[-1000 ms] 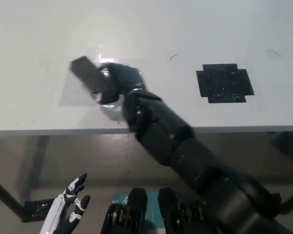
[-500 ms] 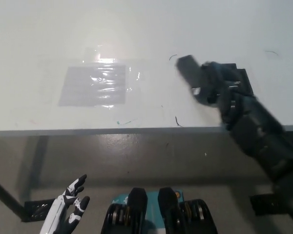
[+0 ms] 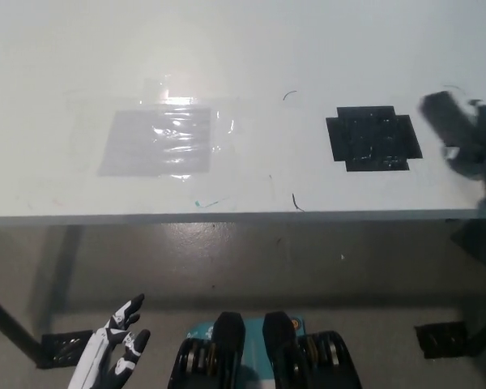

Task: A whiteboard eraser is kept on the black marked spot on the table infront of the robot and the robot uses its right hand to swipe it back and forth on the table twice to clean it

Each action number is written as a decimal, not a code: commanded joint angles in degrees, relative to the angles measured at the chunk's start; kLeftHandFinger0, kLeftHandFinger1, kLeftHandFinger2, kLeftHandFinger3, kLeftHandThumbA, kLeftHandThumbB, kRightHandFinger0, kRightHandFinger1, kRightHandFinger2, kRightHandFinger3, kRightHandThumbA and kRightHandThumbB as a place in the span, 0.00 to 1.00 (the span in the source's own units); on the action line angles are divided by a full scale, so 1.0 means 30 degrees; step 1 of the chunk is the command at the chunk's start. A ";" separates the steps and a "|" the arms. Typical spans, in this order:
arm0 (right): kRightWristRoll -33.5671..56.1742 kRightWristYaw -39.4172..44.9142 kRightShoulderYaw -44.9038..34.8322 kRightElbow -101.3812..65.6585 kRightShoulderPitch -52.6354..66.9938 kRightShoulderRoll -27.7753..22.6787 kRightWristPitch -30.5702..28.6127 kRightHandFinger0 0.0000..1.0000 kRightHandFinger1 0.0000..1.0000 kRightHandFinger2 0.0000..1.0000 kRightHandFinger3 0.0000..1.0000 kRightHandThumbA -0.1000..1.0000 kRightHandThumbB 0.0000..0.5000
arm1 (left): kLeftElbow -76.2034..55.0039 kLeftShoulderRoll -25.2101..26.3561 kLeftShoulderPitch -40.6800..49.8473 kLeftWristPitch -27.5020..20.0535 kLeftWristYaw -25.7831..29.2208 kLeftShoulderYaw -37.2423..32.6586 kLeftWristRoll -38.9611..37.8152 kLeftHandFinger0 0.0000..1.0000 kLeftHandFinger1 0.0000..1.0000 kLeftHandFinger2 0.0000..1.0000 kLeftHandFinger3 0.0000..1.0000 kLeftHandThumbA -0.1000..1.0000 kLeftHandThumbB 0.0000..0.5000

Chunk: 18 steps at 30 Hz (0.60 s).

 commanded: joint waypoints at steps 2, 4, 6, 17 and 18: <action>0.0648 0.1039 -0.1118 0.0025 0.0462 -0.1746 0.1392 0.12 0.27 0.44 1.00 0.29 0.22 | -0.0208 0.0248 -0.0085 -0.0579 -0.0145 -0.0044 -0.0174 1.00 1.00 1.00 1.00 0.82 0.82; 0.0551 0.1155 -0.1327 -0.0442 0.0761 -0.2016 0.1412 0.04 0.21 0.38 0.84 0.28 0.24 | -0.0187 0.0204 -0.0031 -0.0648 -0.0119 -0.0058 -0.0163 1.00 1.00 1.00 1.00 0.82 0.82; 0.0733 0.1023 -0.1690 -0.0399 0.1061 -0.2120 0.0922 0.00 0.07 0.24 0.56 0.20 0.27 | -0.0112 0.0183 0.0024 -0.0717 -0.0038 -0.0083 -0.0081 1.00 1.00 1.00 1.00 0.82 0.81; 0.0387 0.0944 -0.1616 -0.1202 0.0968 -0.0674 0.1372 0.28 0.35 0.49 0.88 0.23 0.34 | -0.0043 0.0183 -0.0047 -0.0718 -0.0028 -0.0180 0.0018 1.00 1.00 1.00 1.00 0.83 0.82; 0.0354 0.0937 -0.1523 -0.1398 0.0955 -0.0320 0.1196 0.35 0.41 0.53 0.82 0.22 0.33 | -0.0060 0.0199 -0.0034 -0.0717 -0.0076 -0.0173 -0.0076 1.00 1.00 1.00 1.00 0.83 0.82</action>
